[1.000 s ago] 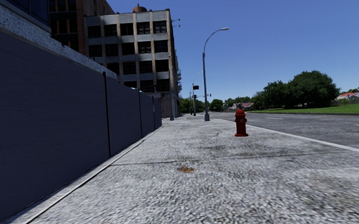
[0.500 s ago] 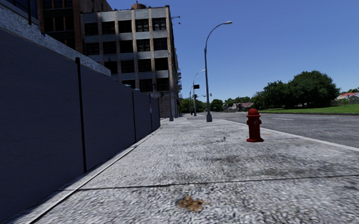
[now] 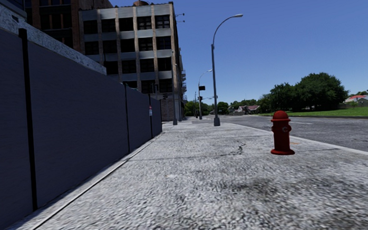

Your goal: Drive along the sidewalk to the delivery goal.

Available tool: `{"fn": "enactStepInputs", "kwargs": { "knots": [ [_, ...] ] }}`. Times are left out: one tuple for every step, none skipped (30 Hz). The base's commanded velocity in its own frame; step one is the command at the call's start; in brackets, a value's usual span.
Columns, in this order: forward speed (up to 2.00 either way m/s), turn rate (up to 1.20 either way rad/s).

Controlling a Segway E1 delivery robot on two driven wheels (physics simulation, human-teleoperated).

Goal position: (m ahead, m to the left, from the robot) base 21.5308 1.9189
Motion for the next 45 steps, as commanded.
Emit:
{"fn": "enactStepInputs", "kwargs": {
  "knots": [
    [2.00,0.00],
    [2.00,0.00],
    [2.00,0.00],
    [2.00,0.00],
    [2.00,0.00],
    [2.00,0.00],
    [2.00,0.00],
    [2.00,0.00],
    [2.00,0.00],
    [2.00,0.00],
    [2.00,0.00],
    [2.00,0.00],
    [2.00,0.00],
    [2.00,0.00],
    [2.00,0.00],
    [2.00,0.00],
    [2.00,0.00],
    [2.00,0.00],
    [2.00,0.00],
    [2.00,0.00],
    [2.00,0.00],
    [2.00,0.00],
    [2.00,0.00],
    [2.00,0.00],
    [2.00,0.00],
    [2.00,0.00],
    [2.00,0.00],
    [2.00,0.00],
    [2.00,0.00],
    [2.00,0.00],
    [2.00,0.00],
    [2.00,0.00],
    [2.00,0.00],
    [2.00,0.00],
    [2.00,0.00],
    [2.00,0.00],
    [2.00,0.00],
    [2.00,0.00],
    [2.00,0.00],
    [2.00,0.00],
    [2.00,0.00],
    [2.00,0.00],
    [2.00,0.00],
    [2.00,0.00],
    [2.00,0.00]
  ]
}}
